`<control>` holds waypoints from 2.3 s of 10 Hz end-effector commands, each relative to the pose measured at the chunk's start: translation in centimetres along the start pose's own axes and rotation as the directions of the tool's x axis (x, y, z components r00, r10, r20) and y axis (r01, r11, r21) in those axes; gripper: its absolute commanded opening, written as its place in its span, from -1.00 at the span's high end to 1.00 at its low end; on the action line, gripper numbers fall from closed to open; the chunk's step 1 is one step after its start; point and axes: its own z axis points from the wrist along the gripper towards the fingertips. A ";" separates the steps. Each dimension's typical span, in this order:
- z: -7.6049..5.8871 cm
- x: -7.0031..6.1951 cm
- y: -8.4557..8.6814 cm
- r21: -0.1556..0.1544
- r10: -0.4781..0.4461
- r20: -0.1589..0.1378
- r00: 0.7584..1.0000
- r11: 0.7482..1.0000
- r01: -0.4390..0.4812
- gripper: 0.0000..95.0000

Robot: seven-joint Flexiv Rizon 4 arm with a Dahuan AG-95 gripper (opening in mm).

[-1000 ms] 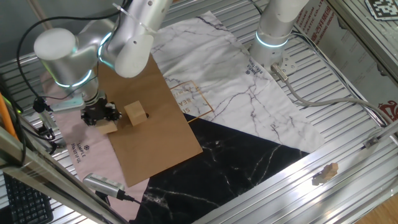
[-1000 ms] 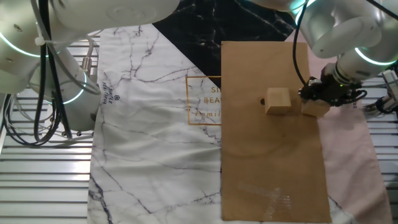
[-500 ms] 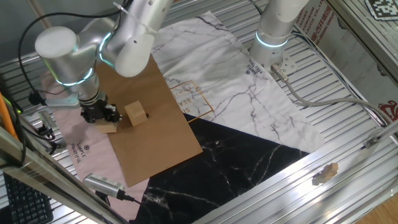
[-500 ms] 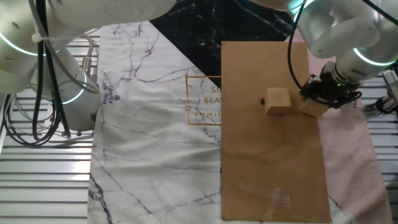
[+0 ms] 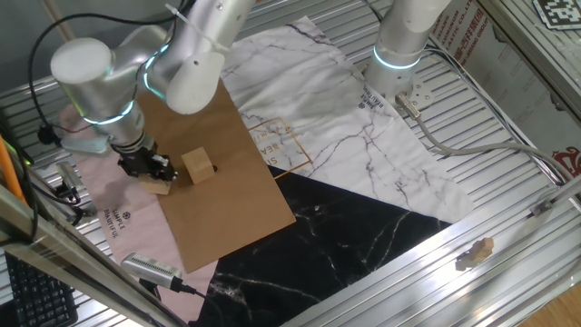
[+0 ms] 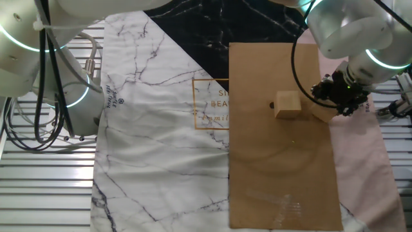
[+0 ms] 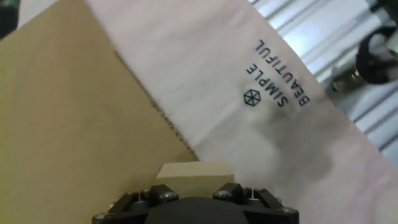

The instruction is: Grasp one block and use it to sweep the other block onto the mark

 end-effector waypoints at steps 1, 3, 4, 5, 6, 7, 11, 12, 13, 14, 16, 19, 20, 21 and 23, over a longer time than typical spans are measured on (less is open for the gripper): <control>0.0 0.0 0.0 -0.002 0.110 0.001 0.994 0.994 -0.110 1.00; 0.0 0.0 0.0 -0.018 0.183 0.011 0.983 0.983 -0.182 1.00; 0.0 0.0 0.0 -0.028 0.234 0.018 0.972 0.972 -0.234 1.00; 0.0 0.0 0.0 -0.035 0.270 0.020 0.963 0.962 -0.269 1.00; 0.0 0.0 0.0 -0.032 0.298 0.018 0.954 0.954 -0.297 1.00; 0.0 0.0 0.0 -0.031 0.324 0.016 0.946 0.946 -0.324 1.00; 0.0 0.0 0.0 -0.019 0.479 0.015 0.878 0.878 -0.479 1.00; 0.0 0.0 0.0 -0.016 0.502 0.016 0.865 0.865 -0.501 1.00; 0.0 0.0 0.0 -0.013 0.562 0.021 0.827 0.827 -0.562 1.00; 0.0 0.0 0.0 -0.014 0.580 0.024 0.814 0.815 -0.580 1.00; 0.1 0.0 -0.1 -0.010 0.651 0.036 0.758 0.759 -0.652 1.00; 0.2 0.0 -0.2 -0.012 0.728 0.059 0.683 0.685 -0.729 1.00; 0.2 0.0 -0.2 -0.011 0.750 0.065 0.658 0.660 -0.751 1.00; 0.2 0.0 -0.2 -0.014 0.771 0.069 0.634 0.636 -0.772 1.00; 0.2 0.0 -0.3 -0.018 0.802 0.075 0.592 0.595 -0.803 1.00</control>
